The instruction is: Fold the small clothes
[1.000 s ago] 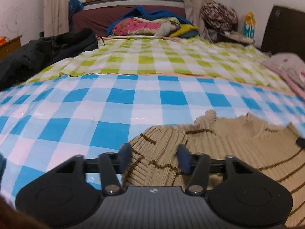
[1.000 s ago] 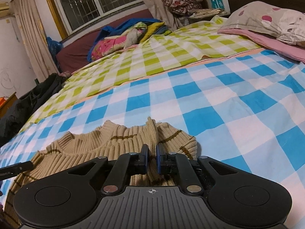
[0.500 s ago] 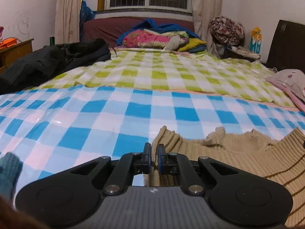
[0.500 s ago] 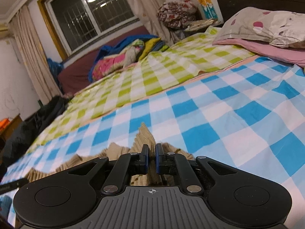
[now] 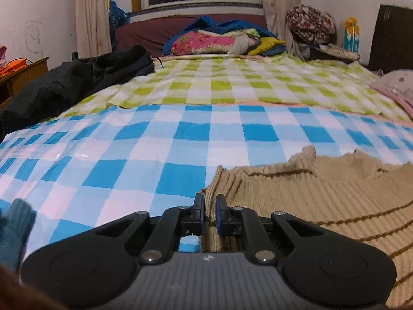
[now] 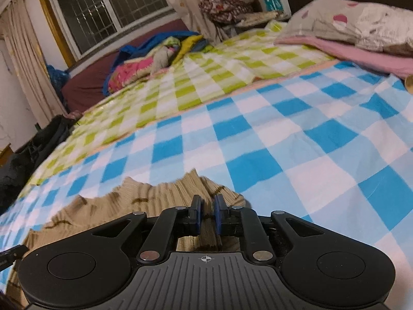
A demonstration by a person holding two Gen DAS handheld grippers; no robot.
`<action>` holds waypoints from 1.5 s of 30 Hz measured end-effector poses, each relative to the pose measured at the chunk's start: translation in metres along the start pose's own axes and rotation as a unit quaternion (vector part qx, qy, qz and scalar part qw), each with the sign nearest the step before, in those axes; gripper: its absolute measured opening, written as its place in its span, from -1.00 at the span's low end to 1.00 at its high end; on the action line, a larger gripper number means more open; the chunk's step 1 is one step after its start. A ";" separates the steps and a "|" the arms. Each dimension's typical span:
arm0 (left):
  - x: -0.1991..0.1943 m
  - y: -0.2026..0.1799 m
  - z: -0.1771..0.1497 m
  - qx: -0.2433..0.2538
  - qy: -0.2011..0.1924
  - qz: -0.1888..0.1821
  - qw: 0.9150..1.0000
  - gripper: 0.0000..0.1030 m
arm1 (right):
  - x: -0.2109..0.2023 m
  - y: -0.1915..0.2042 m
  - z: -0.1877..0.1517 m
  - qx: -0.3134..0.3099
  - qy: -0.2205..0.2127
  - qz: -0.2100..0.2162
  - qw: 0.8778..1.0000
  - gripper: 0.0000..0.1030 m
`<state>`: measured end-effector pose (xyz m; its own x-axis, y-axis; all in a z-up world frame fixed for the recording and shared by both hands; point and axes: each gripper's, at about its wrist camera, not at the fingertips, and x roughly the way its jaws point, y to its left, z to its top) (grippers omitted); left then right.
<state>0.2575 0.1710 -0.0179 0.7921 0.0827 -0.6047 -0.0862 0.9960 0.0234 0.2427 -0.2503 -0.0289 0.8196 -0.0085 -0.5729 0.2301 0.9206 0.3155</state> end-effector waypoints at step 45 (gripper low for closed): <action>-0.094 0.015 -0.084 -0.022 -0.002 -0.015 1.000 -0.44 | -0.084 0.061 -0.057 -0.204 -0.004 -0.058 0.977 -0.75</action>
<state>0.1312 0.1749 -0.0280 0.7975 0.0530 -0.6010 -0.0884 0.9957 -0.0295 0.1580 -0.1711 -0.0045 0.8043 -0.1239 -0.5812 0.0946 0.9922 -0.0806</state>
